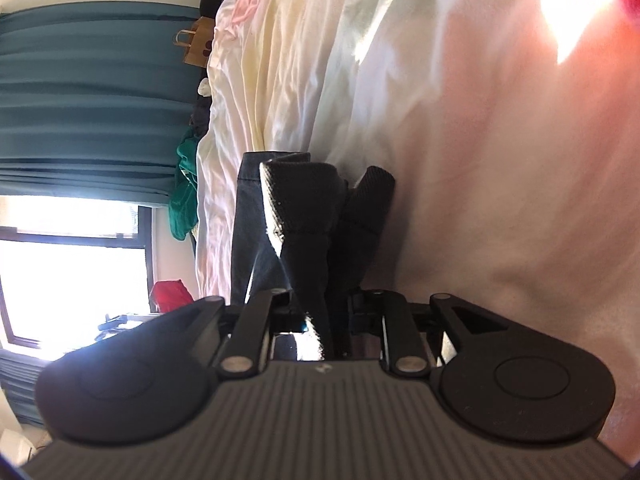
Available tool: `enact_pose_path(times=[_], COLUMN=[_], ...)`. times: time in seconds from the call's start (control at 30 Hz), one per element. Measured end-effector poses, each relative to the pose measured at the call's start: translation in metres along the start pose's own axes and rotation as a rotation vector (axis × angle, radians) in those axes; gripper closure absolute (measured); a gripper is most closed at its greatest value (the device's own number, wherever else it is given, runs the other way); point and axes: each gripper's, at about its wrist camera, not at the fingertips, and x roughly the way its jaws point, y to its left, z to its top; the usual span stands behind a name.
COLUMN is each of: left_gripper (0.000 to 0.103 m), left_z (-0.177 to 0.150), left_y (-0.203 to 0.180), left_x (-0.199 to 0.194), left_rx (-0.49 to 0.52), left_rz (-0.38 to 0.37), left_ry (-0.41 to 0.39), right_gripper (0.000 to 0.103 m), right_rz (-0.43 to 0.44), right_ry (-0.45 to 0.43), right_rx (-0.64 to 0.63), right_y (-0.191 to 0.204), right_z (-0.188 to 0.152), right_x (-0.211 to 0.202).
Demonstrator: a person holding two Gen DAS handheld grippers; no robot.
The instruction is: Fold clothes
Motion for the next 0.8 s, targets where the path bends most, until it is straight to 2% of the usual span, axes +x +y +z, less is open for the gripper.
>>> enact_pose_path(times=[0.07,0.23,0.3,0.37,0.47,0.5,0.53,0.57,0.73,0.8], left_gripper=[0.077,0.049,0.034,0.029,0.029,0.028,0.027,0.027,0.027,0.027], left_z=[-0.002,-0.011,-0.015,-0.020,-0.034,-0.040,-0.046,-0.053,-0.082,-0.087], left_y=[-0.003,-0.016,-0.021,-0.028,-0.043,-0.048,-0.053,-0.057,-0.067,-0.070], left_x=[0.000,-0.008,-0.014,-0.022,-0.032,-0.036,-0.040,-0.043,-0.055,-0.062], left_rx=[0.021,0.116,0.150,0.199,0.301,0.337,0.371,0.411,0.582,0.594], left_rz=[0.013,0.072,0.090,0.109,0.162,0.179,0.199,0.228,0.368,0.370], left_ry=[-0.003,0.013,0.023,0.035,0.068,0.074,0.078,0.081,0.096,0.086], right_gripper=[0.074,0.050,0.050,0.050,0.050,0.058,0.075,0.080,0.092,0.093], right_rz=[0.002,0.028,0.040,0.046,0.022,0.013,0.005,-0.003,-0.033,-0.033], right_ry=[0.013,0.042,0.043,0.044,0.043,0.043,0.043,0.042,0.025,0.005], right_rx=[-0.029,-0.094,-0.097,-0.104,-0.145,-0.158,-0.172,-0.185,-0.226,-0.248], right_y=[0.005,0.014,0.014,0.014,0.017,0.018,0.019,0.020,0.028,0.034], right_z=[0.000,-0.002,-0.002,-0.001,0.001,0.001,0.002,0.003,0.004,0.002], right_x=[0.004,0.015,0.018,0.022,0.028,0.030,0.032,0.034,0.036,0.031])
